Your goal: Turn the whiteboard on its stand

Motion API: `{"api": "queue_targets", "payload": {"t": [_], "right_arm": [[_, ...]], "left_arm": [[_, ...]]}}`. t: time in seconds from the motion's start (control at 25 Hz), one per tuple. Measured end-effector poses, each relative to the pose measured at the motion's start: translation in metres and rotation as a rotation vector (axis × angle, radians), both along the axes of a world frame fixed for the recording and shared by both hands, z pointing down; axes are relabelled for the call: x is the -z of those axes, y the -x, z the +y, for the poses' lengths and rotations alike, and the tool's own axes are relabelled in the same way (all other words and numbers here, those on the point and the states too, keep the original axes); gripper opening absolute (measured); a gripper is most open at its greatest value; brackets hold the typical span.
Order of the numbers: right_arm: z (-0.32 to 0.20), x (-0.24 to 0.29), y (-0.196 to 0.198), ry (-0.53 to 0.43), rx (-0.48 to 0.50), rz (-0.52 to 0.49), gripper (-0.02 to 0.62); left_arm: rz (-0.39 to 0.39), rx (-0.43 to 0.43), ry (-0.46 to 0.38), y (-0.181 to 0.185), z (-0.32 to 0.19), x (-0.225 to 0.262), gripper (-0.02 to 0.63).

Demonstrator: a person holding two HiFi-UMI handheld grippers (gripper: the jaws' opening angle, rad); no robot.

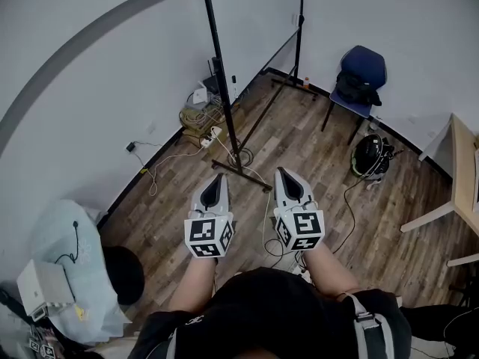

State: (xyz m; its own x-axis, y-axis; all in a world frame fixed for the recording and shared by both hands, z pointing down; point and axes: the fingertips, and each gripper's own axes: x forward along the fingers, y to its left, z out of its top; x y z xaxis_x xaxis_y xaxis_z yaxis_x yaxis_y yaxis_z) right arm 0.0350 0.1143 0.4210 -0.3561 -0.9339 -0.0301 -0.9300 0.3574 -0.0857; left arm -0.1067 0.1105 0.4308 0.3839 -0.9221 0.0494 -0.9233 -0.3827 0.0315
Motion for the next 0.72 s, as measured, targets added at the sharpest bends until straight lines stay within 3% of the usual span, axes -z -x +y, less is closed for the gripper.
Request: {"api": "queue_targets", "payload": {"t": [0.4,0.72], "right_arm": [[-0.001,-0.009,-0.033,0.008,0.025,0.004,-0.008],[-0.003,-0.017,-0.038,0.015,0.057,0.007,-0.008]], "left_arm": [[-0.015,0.020,-0.004,-0.034,0.001,-0.003,0.009],[-0.035,0.044,0.012,-0.041,0.000,-0.013,0.009]]}}
